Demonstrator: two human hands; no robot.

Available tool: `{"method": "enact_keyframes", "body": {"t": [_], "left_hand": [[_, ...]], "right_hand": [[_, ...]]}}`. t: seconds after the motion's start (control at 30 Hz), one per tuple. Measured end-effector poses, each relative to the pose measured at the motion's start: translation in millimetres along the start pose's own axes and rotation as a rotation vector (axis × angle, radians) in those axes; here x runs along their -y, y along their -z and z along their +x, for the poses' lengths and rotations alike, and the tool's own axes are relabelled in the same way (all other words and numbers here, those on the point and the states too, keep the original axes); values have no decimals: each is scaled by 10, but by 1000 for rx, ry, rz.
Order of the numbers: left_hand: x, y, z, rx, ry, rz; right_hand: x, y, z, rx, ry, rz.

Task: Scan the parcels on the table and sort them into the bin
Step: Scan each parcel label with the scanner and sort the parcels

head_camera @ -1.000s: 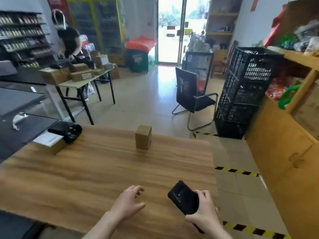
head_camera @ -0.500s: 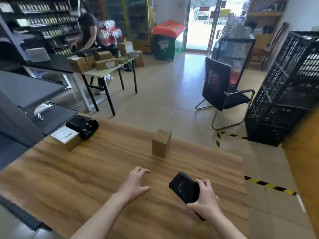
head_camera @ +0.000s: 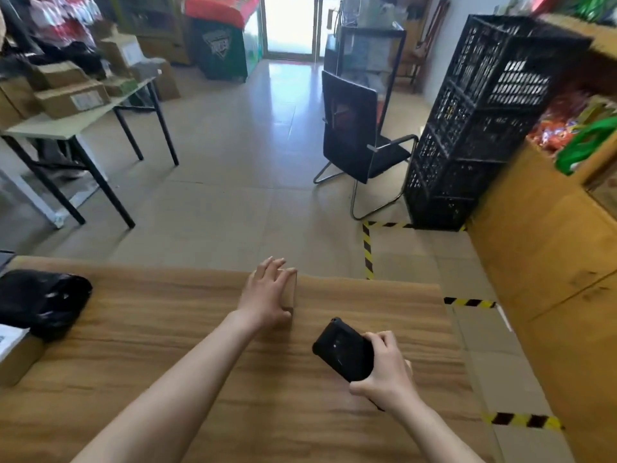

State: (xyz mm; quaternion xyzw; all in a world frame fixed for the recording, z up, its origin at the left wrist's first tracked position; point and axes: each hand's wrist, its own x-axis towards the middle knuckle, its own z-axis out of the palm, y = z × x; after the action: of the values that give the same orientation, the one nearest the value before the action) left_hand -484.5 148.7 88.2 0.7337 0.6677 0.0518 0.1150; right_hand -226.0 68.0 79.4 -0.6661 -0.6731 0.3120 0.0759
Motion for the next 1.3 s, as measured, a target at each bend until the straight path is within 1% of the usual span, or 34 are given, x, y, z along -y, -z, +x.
{"method": "enact_keyframes", "body": {"t": [0.1,0.2,0.3,0.43,0.53,0.6,0.67,0.77,0.9,1.0,1.1,1.17,1.3], "left_hand": [[110,-50,157,70,-33,29],[271,-73,148,35,-44,-24],[501,-52,15,-12,-1,-79],[846,21,-313,-78,103,-196],[1097,-12,-653,-77,218,-257],[1202,-97,-876,-56,295,-254],[1242,-223,-1070,-25,354,-240],[1202,-448,-1313,5,431,-323],[1092,-712,-1548,-20,519,-415],[1032,-805,-1651,32,510,-396],[955,-798,-1715,82,452,-265],[925,-739,-1713,70,421,-246],[877,-538,-1587,42,339,-289]], "right_hand": [[105,-52,76,8,-6,-13],[202,-120,130,21,8,-34],[321,-197,160,42,30,-70],[497,-306,171,76,66,-86],[639,-386,148,106,112,-98],[722,-437,122,119,141,-101],[784,-483,88,136,167,-113],[817,-535,29,170,200,-156],[764,-583,-62,198,209,-187],[697,-595,-121,205,207,-208],[648,-575,-181,196,201,-214],[629,-540,-221,191,196,-212],[562,-442,-313,174,176,-218]]}}
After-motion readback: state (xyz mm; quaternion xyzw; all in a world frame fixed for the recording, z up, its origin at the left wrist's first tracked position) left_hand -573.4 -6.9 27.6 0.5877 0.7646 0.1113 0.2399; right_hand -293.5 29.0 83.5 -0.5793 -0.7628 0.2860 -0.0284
